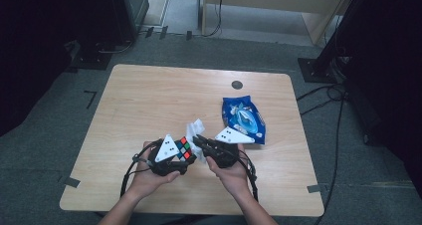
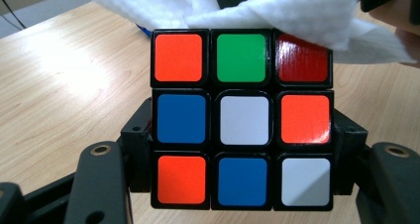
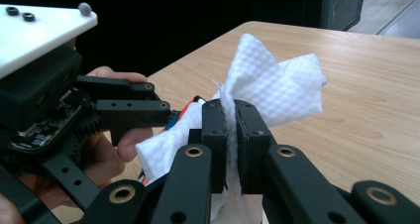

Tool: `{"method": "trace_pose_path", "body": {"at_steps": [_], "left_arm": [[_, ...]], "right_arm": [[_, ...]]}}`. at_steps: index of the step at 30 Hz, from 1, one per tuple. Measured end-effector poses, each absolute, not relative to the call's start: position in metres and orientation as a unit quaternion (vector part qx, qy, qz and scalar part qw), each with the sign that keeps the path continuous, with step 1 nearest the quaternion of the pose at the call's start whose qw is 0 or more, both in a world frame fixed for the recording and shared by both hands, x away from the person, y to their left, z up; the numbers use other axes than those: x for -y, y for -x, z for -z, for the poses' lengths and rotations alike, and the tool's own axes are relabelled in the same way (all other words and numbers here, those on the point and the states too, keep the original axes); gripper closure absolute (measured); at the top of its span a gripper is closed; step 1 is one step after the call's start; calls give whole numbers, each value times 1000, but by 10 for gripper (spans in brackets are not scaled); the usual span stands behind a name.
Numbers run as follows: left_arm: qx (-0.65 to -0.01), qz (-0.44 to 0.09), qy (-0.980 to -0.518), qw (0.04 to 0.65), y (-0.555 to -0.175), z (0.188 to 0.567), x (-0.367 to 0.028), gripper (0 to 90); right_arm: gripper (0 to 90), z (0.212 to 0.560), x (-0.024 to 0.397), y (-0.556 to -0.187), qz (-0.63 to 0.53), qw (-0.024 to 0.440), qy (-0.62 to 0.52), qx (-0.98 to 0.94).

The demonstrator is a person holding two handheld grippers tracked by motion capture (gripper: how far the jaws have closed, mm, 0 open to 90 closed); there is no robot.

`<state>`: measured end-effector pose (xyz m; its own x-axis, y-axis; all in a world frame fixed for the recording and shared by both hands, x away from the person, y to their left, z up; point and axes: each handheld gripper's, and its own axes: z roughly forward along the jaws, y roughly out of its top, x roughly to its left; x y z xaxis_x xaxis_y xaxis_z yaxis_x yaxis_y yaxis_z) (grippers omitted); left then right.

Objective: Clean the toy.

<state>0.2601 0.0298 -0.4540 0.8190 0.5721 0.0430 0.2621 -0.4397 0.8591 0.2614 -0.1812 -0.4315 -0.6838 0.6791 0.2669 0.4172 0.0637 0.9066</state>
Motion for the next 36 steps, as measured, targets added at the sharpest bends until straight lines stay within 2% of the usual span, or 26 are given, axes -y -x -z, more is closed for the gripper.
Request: {"method": "trace_pose_path", "body": {"at_steps": [24,36], "left_arm": [[-261,-170,-814,491,-262,442,-42,339],[-269,-173,-810,491,-265,442,-47,339]], "right_arm": [[850,467,206,-288,-508,136,-438,-729],[848,475,205,-289,-491,142,-439,-739]]}}
